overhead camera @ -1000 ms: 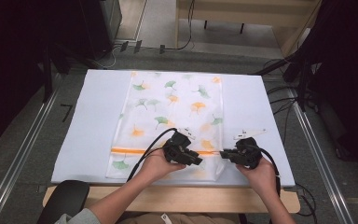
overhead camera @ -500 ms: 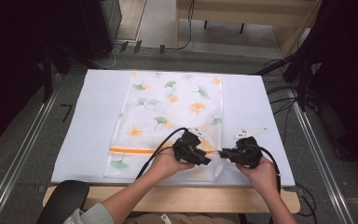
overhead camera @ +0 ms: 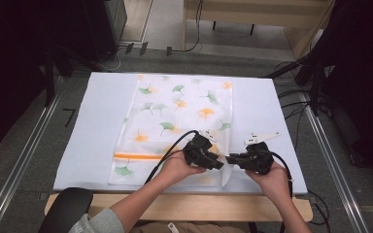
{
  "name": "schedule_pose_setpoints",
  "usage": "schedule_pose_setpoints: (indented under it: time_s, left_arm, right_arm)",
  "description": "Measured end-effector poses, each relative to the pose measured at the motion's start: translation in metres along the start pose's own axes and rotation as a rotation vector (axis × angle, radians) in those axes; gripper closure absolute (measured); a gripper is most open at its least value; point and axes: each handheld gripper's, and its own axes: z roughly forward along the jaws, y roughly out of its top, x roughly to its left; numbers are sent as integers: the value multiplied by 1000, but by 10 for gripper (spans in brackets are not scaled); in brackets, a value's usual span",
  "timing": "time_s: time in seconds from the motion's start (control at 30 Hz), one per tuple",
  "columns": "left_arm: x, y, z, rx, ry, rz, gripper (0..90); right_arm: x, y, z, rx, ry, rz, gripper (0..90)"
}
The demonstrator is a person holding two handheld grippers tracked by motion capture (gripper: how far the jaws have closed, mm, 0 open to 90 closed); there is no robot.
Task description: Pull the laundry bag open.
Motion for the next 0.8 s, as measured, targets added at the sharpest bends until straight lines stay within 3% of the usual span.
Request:
schedule_pose_setpoints:
  time_s: [0.1,0.3,0.4,0.5,0.63,0.8]
  left_arm:
    - [-2,0,0,10,10,17,594]
    - [-7,0,3,3,-16,36,664]
    - [-4,1,3,5,-2,8,689]
    - [-2,1,2,-2,-7,10,773]
    - [-3,1,2,-8,2,17,792]
    - [-3,3,4,-5,3,-3,821]
  right_arm:
    - [1,0,0,9,-17,-5,851]
    - [0,1,1,14,-27,4,850]
    - [1,1,1,13,-21,-2,850]
    - [2,2,1,10,-15,-2,850]
    - [3,2,1,14,-9,7,851]
    - [5,3,2,15,-6,2,852]
